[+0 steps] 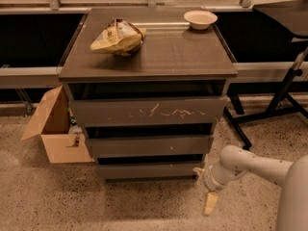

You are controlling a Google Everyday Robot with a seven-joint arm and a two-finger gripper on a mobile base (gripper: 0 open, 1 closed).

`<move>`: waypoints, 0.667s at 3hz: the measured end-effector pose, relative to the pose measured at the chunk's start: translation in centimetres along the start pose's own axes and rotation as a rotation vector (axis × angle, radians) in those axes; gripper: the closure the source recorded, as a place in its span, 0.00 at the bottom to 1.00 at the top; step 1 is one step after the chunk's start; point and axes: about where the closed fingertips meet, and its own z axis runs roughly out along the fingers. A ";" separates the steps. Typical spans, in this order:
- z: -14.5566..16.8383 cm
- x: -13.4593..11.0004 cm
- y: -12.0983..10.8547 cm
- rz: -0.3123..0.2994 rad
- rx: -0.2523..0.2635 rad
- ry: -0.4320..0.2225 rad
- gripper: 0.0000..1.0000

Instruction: Open bottom drawer

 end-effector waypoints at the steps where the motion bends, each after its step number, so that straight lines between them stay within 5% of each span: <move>1: 0.0 0.0 0.0 0.000 0.000 0.000 0.00; 2: 1.2 1.0 -1.0 0.003 0.028 0.020 0.00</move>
Offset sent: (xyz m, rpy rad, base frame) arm 0.0256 -0.0129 -0.0342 -0.0513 -0.0655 -0.0389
